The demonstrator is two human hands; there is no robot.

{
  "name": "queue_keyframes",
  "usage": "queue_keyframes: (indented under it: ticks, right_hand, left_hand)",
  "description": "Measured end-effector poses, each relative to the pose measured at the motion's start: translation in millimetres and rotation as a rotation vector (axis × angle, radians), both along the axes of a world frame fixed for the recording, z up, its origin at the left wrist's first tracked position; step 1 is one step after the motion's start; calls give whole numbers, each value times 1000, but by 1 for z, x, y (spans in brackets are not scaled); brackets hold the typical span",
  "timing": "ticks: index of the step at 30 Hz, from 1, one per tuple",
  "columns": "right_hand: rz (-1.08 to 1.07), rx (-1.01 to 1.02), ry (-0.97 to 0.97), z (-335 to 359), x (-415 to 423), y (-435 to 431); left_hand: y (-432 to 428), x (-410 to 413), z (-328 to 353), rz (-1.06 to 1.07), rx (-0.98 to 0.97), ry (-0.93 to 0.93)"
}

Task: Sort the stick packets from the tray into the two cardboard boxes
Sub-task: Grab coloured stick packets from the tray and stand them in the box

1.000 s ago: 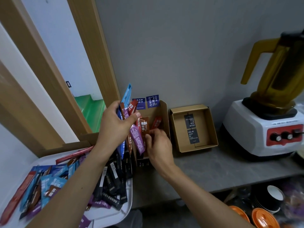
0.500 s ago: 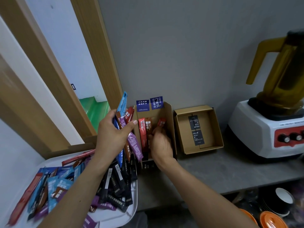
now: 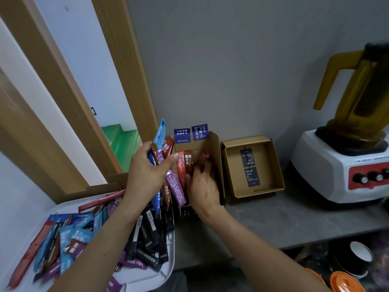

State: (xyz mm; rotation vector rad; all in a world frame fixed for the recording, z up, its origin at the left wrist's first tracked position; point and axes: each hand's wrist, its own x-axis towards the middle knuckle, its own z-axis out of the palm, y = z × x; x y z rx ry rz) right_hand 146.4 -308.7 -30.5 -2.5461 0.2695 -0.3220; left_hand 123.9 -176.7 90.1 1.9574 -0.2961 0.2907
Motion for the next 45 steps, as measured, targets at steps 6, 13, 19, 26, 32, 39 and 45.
queue_keyframes:
  ticks: [6, 13, 19, 26, 32, 39, 45]
  right_hand:
    - [-11, -60, -75, 4, -4, -1]
    - [1, -141, -138, -11, -5, -6]
    - [24, -98, -187, -10, -11, -7]
    - [156, 635, -406, 24, -53, -8]
    - [330, 950, -291, 37, -83, -8]
    - [382, 1299, -222, 28, -89, -18]
    - [440, 1688, -17, 27, -92, -20]
  left_hand:
    - [-3, -3, 0, 4, 1, 2]
    - [-2, 1, 0, 14, -5, 4]
    - [-4, 1, 1, 39, -2, 22]
    - [-3, 0, 1, 36, -47, 66]
    - [-9, -2, 1, 2, -28, 15]
    - [-2, -2, 9, -25, -105, 66]
    - [6, 0, 10, -93, -115, 67]
